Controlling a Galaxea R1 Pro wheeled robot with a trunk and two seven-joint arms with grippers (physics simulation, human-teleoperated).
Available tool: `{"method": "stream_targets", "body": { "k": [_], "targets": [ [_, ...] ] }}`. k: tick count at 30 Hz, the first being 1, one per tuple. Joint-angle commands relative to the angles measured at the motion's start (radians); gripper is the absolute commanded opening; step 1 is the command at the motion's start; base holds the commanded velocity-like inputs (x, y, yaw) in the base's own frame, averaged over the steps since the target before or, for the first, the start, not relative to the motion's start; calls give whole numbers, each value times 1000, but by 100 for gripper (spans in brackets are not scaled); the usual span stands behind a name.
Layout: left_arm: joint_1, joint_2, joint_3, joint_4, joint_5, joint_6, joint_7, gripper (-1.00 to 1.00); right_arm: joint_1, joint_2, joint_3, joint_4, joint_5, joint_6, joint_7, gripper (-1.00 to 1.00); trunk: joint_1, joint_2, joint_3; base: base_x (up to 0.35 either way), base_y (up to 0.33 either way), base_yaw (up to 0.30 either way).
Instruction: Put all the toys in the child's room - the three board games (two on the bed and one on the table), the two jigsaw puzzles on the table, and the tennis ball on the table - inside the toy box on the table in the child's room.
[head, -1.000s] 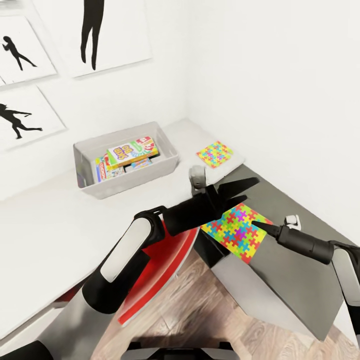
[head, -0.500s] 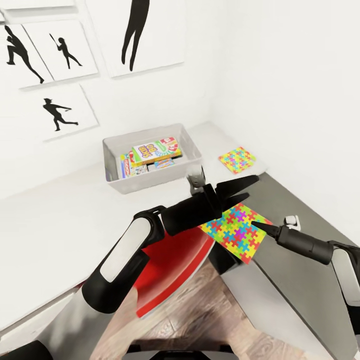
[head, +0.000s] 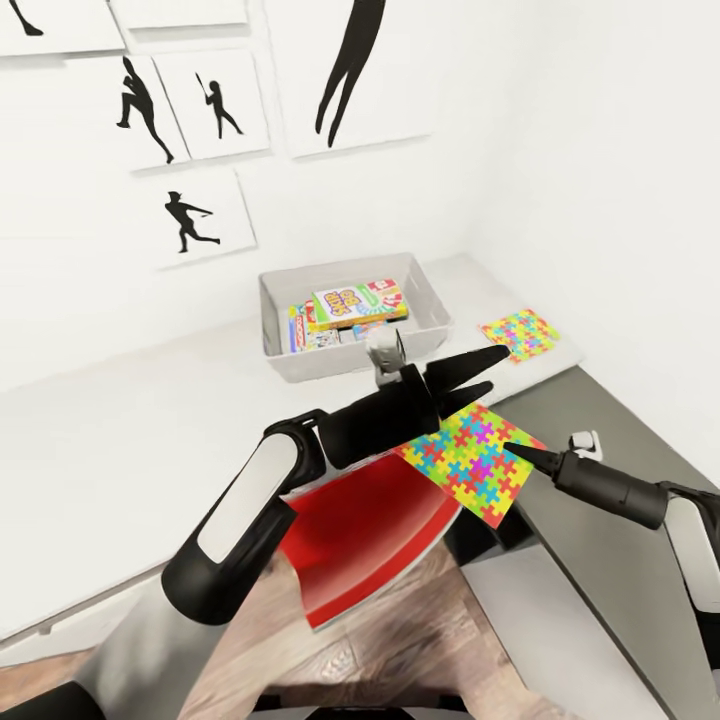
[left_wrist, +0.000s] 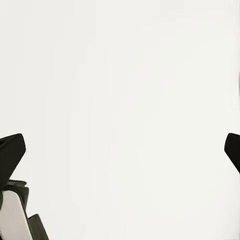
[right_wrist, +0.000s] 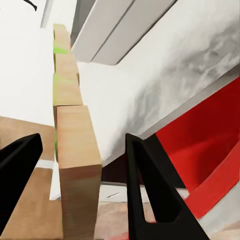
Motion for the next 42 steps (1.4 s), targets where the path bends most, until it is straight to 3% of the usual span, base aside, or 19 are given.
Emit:
{"method": "stream_targets", "body": {
  "k": [1,20,25,27,33,34,39,42],
  "targets": [
    [0,0,6,1,2,6,-2,100,0,0,-3,0,3,3,6,-100,1,-2,0,0,0,255],
    [11,2,53,1,2,49,-15,100,0,1,-40,1,4,3,6,-100,1,-2,14,0,0,250],
    [18,20,69,1,2,55,-39,100,-11,-2,-57,7,7,3,-10,-100,1,-2,15,0,0,98],
    [27,48,89,0,2,56,-78,100,-34,-4,-69,16,9,3,-53,-100,1,-2,15,0,0,52],
    [88,161,197,0,2,55,-249,100,-132,-9,-89,27,4,3,-232,-100,1,-2,15,0,0,23],
    [88,161,197,0,2,55,-249,100,-132,-9,-89,27,4,3,-232,-100,1,-2,15,0,0,12],
    [126,230,263,-1,2,56,-314,100,-183,-11,-94,25,5,3,-290,-100,1,-2,16,0,0,7],
    [135,244,278,-1,2,57,-343,100,-196,-12,-94,25,7,3,-301,-100,1,-2,16,0,0,3]
  ]
}}
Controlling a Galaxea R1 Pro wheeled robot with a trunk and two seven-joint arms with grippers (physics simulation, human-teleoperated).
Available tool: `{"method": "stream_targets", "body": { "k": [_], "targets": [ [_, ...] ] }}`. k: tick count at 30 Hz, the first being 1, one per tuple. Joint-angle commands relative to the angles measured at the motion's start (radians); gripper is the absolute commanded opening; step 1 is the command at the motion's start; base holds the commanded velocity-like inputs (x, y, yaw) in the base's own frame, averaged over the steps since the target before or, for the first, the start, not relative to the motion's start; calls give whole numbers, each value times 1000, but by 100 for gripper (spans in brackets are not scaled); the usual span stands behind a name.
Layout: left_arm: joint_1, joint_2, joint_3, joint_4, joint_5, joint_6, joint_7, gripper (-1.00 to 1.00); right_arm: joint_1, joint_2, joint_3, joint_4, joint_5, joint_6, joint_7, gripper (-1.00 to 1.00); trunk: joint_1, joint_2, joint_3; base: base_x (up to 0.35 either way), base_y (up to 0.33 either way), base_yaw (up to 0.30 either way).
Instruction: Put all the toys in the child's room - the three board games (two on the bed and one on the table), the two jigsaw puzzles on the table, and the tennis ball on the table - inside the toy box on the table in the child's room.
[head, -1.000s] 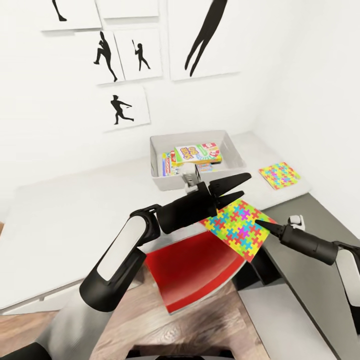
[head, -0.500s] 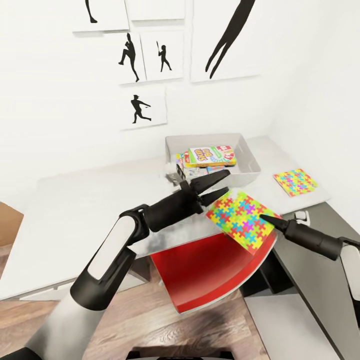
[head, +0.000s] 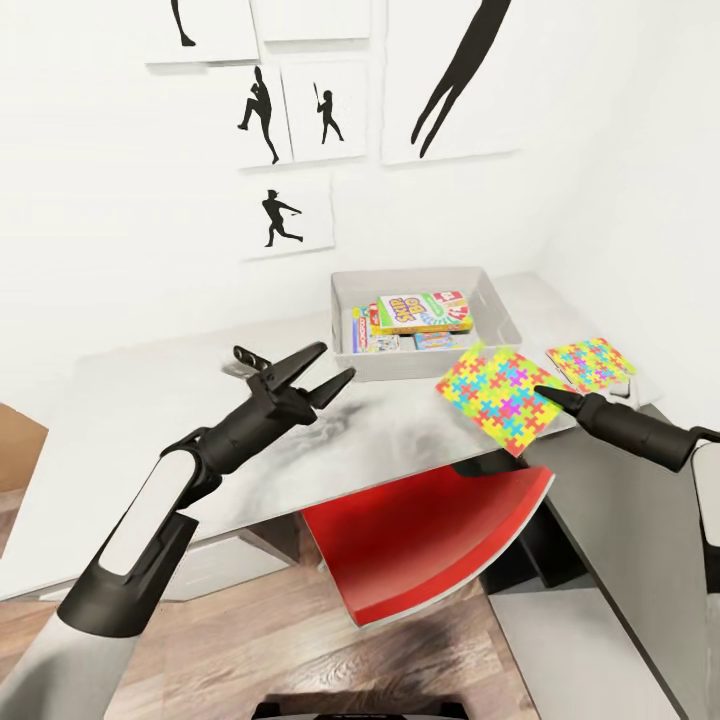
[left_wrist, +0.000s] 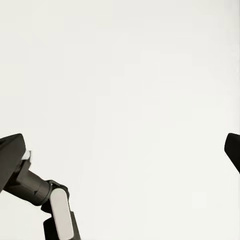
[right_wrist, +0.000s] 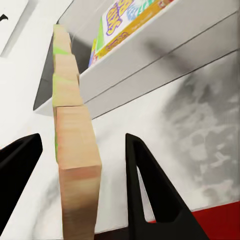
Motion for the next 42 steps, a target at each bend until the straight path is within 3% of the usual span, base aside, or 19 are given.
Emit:
{"method": "stream_targets", "body": {
  "k": [1,11,15,23,34,39,42],
  "targets": [
    [2,6,4,0,7,4,-14,100,-6,0,-2,0,7,4,4,-100,1,-2,-1,0,0,2],
    [26,71,46,0,7,5,-86,100,-33,0,-2,0,10,4,-13,-100,1,-2,-1,0,0,0],
    [53,99,89,0,7,6,-109,100,-69,6,0,0,10,4,-17,-100,1,-2,-1,0,0,0],
    [88,140,134,0,7,6,-122,100,-142,17,5,0,8,4,-41,-100,1,-2,-1,0,0,0],
    [148,176,219,1,6,5,-117,100,-202,78,21,0,7,4,-69,-100,1,-2,-1,0,0,0],
    [192,191,259,2,-1,4,-113,100,-211,99,76,6,8,4,-88,-100,1,-2,-1,0,0,0],
    [236,202,287,2,-6,4,-87,100,-229,123,94,10,8,4,-150,-100,1,-2,-1,0,0,0]
  ]
}}
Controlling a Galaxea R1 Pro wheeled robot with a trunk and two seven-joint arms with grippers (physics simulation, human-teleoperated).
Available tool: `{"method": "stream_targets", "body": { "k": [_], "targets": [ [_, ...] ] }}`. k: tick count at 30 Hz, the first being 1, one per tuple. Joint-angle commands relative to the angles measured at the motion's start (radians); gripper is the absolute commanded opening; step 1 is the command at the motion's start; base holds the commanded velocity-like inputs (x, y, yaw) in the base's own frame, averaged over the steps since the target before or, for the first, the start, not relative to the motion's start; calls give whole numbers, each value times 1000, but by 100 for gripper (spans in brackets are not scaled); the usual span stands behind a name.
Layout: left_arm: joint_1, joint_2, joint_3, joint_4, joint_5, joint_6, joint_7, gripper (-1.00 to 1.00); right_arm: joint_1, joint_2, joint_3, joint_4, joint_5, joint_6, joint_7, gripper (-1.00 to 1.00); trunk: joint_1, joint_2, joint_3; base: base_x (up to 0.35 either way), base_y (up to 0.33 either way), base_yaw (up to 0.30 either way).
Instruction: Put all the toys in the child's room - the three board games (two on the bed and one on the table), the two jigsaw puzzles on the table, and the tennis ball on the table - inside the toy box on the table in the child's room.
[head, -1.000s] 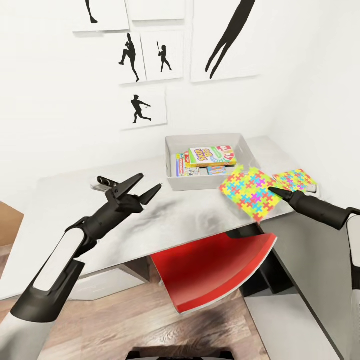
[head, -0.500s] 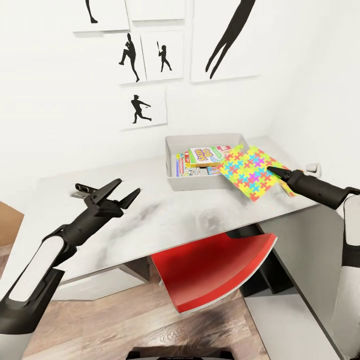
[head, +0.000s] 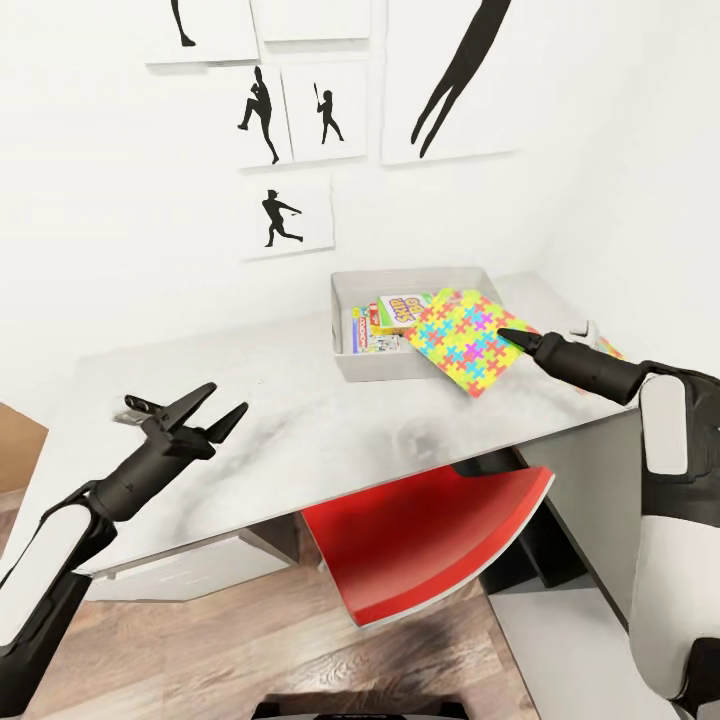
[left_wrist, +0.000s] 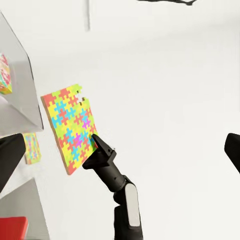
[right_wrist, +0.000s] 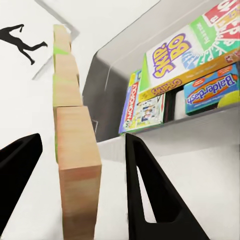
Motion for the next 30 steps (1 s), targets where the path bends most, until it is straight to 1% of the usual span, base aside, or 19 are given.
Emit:
{"method": "stream_targets", "body": {
  "k": [1,2,4,5,9,12,13,14,16,19,20,21,23,24,27,30],
  "targets": [
    [0,1,-1,0,9,6,1,100,-1,1,-1,0,9,4,9,-100,1,-2,-1,0,0,0],
    [15,3,8,0,8,6,18,100,-13,15,2,3,9,4,-26,-100,1,-2,-1,0,0,0],
    [43,7,25,0,6,4,60,100,-41,51,8,16,9,4,-113,-100,1,-2,-1,0,0,0],
    [43,7,25,0,6,4,60,100,-41,51,8,16,9,4,-113,-100,1,-2,-1,0,0,0],
    [79,10,64,0,5,3,159,100,-96,138,15,61,7,4,-311,-100,1,-2,-1,0,0,0],
    [83,10,78,0,5,3,225,100,-125,200,18,88,5,4,-424,-100,1,-2,-1,0,0,0],
    [83,10,78,0,5,3,225,100,-125,200,18,88,5,4,-424,-100,1,-2,-1,0,0,0],
    [79,9,81,-1,4,2,244,100,-135,216,19,96,6,4,-451,-100,1,-2,-1,0,0,0],
    [67,7,82,-1,4,4,279,100,-157,239,21,110,6,4,-490,-100,1,-2,-1,0,0,0],
    [38,6,67,-1,4,6,311,100,-188,259,26,125,6,4,-524,-100,1,-2,-1,0,0,0],
    [38,6,67,-1,4,6,311,100,-188,259,26,125,6,4,-524,-100,1,-2,-1,0,0,0],
    [18,6,48,-1,4,8,324,100,-207,269,29,131,5,4,-537,-100,1,-2,-1,0,0,0],
    [2,6,32,-1,4,9,332,100,-227,280,31,135,4,4,-545,-100,1,-2,-1,0,0,0],
    [2,6,32,-1,4,9,332,100,-227,280,31,135,4,4,-545,-100,1,-2,-1,0,0,0],
    [-12,8,17,-1,4,12,339,100,-254,299,32,138,2,4,-552,-100,1,-2,-1,0,0,0],
    [-20,11,10,-1,4,13,343,100,-270,317,33,140,2,4,-556,-100,1,-2,-1,0,0,0]
  ]
}}
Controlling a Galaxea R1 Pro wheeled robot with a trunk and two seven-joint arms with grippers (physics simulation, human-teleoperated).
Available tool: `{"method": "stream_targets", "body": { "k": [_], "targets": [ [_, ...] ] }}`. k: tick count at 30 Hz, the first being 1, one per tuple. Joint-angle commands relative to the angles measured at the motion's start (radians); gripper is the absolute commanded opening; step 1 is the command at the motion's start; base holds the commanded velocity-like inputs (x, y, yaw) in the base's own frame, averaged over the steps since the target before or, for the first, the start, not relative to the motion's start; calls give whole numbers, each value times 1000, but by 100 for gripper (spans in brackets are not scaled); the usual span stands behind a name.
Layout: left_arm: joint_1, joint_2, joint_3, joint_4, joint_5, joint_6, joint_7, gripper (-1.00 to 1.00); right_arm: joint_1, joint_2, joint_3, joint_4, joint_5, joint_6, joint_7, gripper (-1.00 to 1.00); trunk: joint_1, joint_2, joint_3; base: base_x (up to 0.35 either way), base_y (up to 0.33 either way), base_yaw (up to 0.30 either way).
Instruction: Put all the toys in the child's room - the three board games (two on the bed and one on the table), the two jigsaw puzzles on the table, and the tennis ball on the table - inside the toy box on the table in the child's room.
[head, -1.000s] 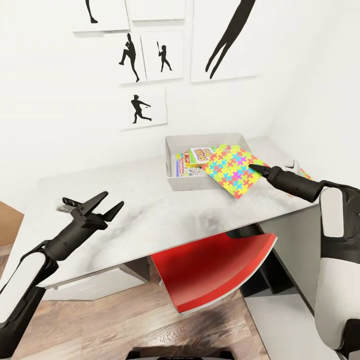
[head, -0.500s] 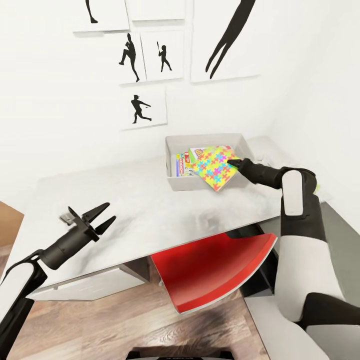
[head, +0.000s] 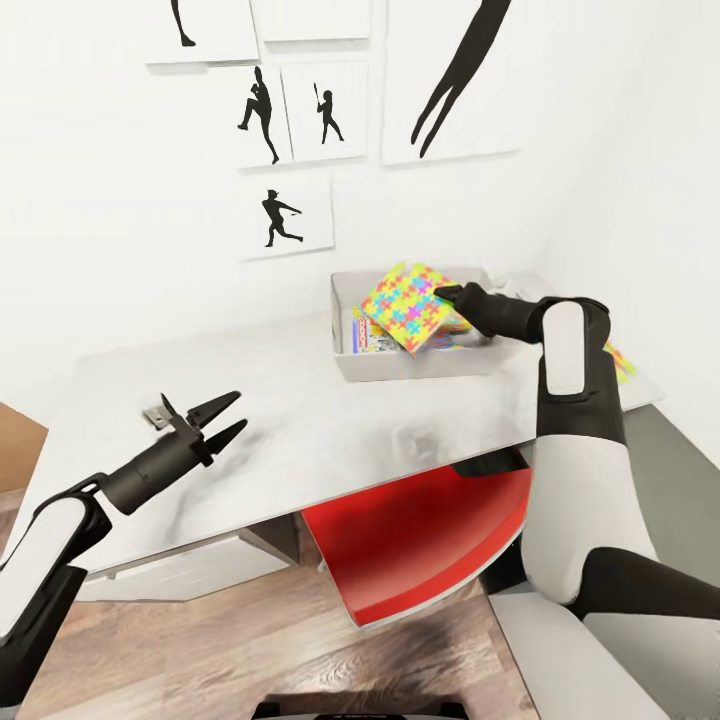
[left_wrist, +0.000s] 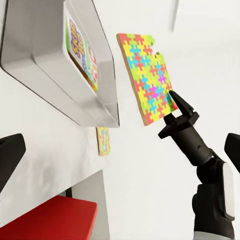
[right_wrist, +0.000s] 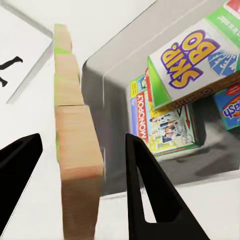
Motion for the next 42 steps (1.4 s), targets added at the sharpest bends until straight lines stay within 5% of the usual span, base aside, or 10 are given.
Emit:
{"method": "stream_targets", "body": {
  "k": [1,13,24,32,42],
  "targets": [
    [-2,2,-2,0,2,3,-1,100,-5,6,-3,0,-4,5,-7,-100,1,-2,-1,0,0,0],
    [-17,-2,-7,0,3,37,6,100,-27,28,-3,10,-5,5,-17,-100,1,-2,-1,0,0,0],
    [-54,1,-7,1,7,63,11,100,-66,43,-3,132,-5,-73,-146,-100,1,-2,-1,0,0,0],
    [-191,-3,-9,2,26,129,177,100,-110,47,-5,225,-7,-162,-190,-100,1,-2,-2,0,0,25],
    [-363,40,-7,4,162,151,391,100,-144,49,-6,276,-8,-227,-200,-100,1,-2,-4,0,0,8]
  ]
}}
